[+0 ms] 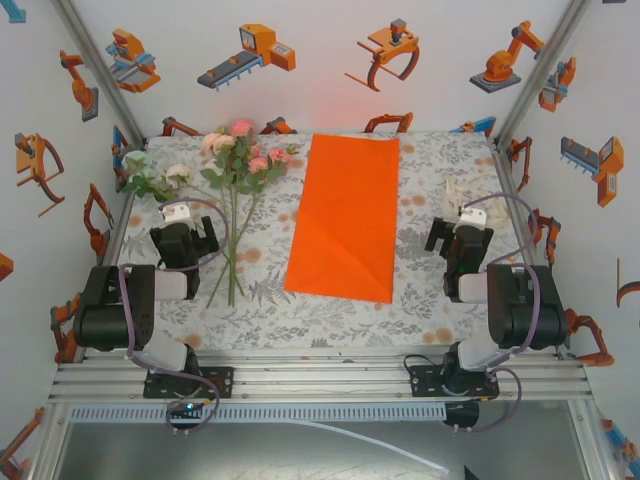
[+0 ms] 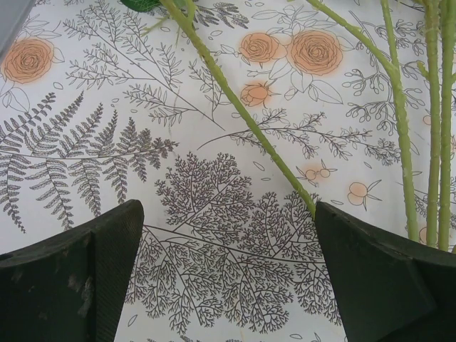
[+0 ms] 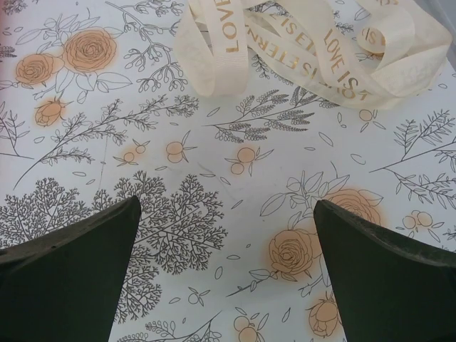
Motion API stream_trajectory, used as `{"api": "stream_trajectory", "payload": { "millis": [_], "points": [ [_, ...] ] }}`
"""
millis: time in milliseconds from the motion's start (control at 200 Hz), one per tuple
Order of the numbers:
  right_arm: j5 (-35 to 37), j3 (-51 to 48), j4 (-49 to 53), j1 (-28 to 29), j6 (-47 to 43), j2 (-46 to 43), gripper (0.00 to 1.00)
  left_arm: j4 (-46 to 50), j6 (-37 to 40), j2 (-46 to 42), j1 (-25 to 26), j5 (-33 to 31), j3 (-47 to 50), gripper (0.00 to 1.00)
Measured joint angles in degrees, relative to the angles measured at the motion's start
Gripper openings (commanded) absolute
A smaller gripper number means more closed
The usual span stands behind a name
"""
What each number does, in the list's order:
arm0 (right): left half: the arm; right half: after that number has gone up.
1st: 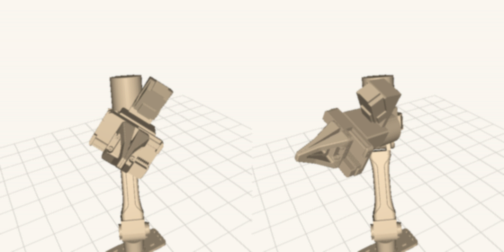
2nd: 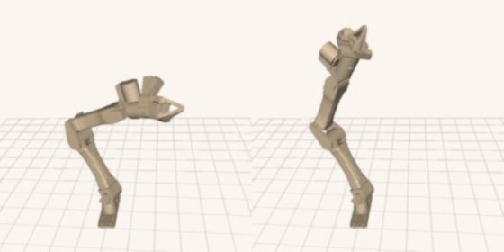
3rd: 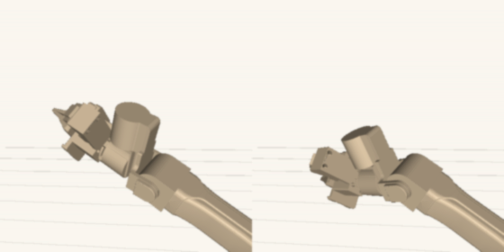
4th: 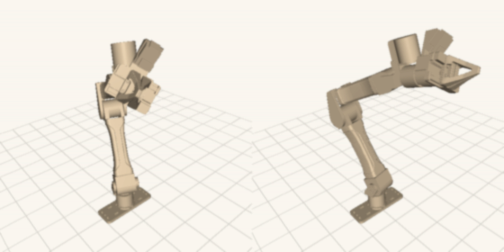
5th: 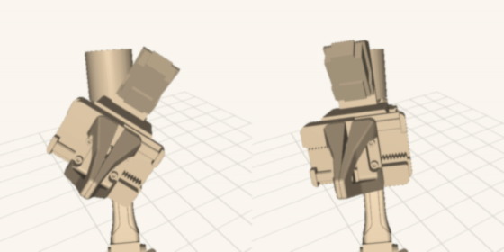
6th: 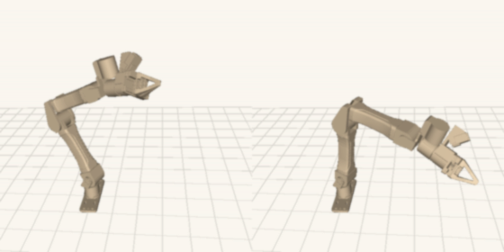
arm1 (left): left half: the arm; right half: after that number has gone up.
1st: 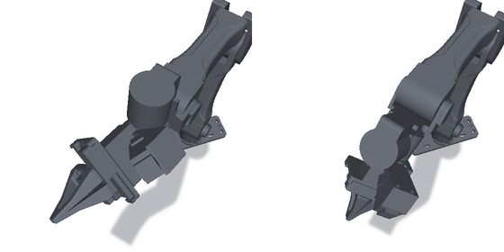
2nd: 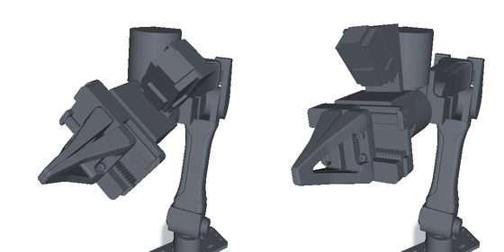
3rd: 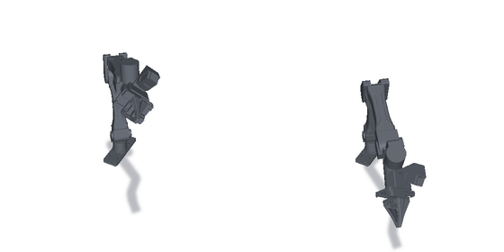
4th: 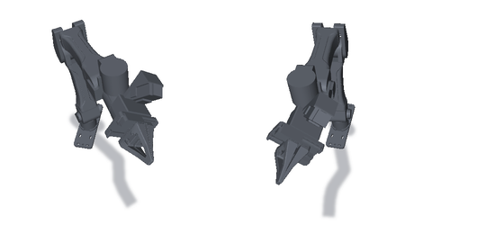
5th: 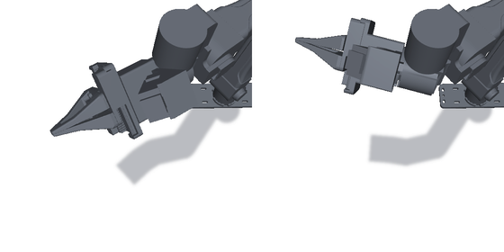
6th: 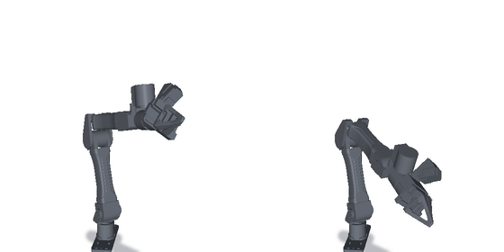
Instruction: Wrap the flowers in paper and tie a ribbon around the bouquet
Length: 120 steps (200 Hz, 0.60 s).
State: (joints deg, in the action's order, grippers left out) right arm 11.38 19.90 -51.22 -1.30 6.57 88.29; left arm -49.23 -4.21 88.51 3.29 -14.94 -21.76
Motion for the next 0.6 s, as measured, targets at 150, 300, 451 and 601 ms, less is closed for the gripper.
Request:
{"api": "stream_trajectory", "payload": {
  "millis": [150,300,451,601],
  "points": [
    [-0.2,0.0,0.0,0.0,0.0,0.0,0.99,0.0,0.0,0.0,0.0,0.0,0.0,0.97],
    [-0.4,0.0,0.0,0.0,0.0,0.0,0.99,0.0,0.0,0.0,0.0,0.0,0.0,0.97],
    [-0.6,0.0,0.0,0.0,0.0,0.0,0.99,0.0,0.0,0.0,0.0,0.0,0.0,0.97],
    [-0.9,0.0,0.0,0.0,0.0,0.0,0.99,-0.5,0.0,-0.5,0.0,-0.5,0.6,0.97]
  ]
}}
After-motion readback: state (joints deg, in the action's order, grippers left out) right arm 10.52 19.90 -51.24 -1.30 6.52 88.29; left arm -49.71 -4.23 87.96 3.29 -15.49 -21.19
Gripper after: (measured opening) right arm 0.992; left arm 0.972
